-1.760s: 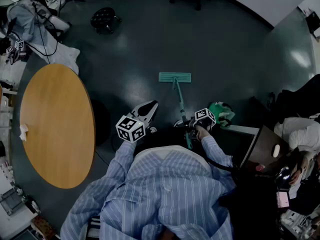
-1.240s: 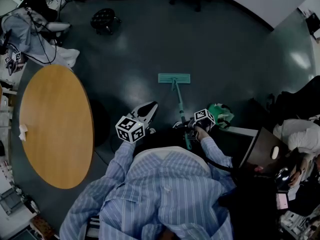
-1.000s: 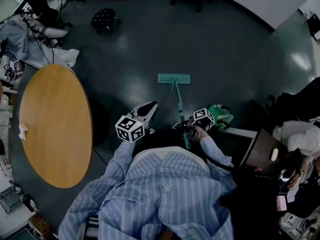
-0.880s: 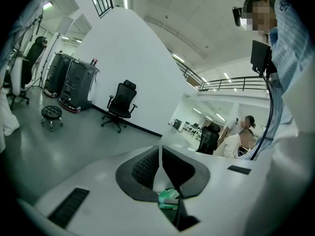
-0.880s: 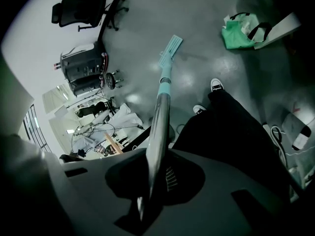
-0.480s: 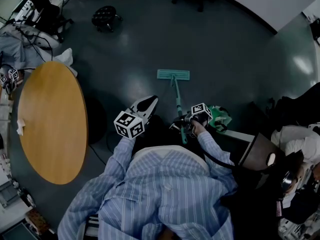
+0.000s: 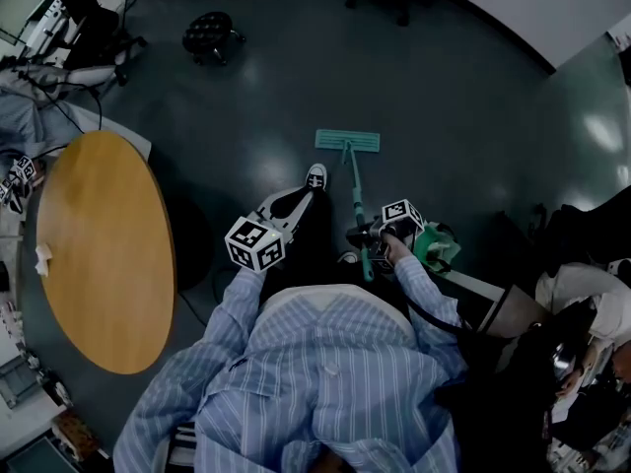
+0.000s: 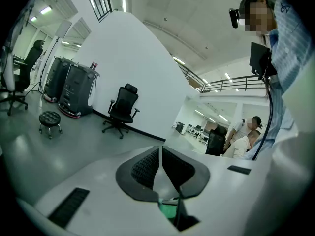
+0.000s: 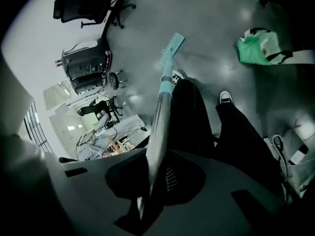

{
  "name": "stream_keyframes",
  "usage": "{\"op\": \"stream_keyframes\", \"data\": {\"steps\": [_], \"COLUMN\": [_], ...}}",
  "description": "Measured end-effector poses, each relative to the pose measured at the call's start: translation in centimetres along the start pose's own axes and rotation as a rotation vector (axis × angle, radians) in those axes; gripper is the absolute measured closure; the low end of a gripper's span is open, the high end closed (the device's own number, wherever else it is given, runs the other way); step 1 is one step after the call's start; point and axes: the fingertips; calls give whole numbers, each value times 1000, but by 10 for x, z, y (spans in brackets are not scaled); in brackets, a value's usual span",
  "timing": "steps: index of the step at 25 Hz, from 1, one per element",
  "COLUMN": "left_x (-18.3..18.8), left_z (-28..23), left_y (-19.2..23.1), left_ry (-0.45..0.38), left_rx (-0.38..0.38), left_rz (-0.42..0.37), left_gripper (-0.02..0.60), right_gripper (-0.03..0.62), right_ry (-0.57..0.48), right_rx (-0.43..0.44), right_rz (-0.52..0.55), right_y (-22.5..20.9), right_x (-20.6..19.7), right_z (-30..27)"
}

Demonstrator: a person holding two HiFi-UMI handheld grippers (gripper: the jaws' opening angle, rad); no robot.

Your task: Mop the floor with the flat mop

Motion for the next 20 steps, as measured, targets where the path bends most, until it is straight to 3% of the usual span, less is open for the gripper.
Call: {"op": "stream_keyframes", "data": {"steps": [7, 14, 20], "left_x": [38, 79, 100], "left_z": [-59, -117, -151], "left_y": [73, 136, 191], "left_ry": [47, 87, 105], "left_rx": [-16, -53, -26], "left_rz": [-19, 12, 65], "left_gripper": [555, 556, 556], "right_gripper": [534, 534, 534], "right_ry": [-16, -25, -35], "right_rx": [8, 4, -5], "right_rz": [-12, -31, -24], "right_y": [63, 142, 201], "right_x": [69, 152, 235], "right_z": [0, 6, 11]}}
Point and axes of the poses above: the fingertips, and each gripper's own axes: z backward along the fingers, y to its left, x out of its top, and after that the axes turned 1 degree about x, right-handed
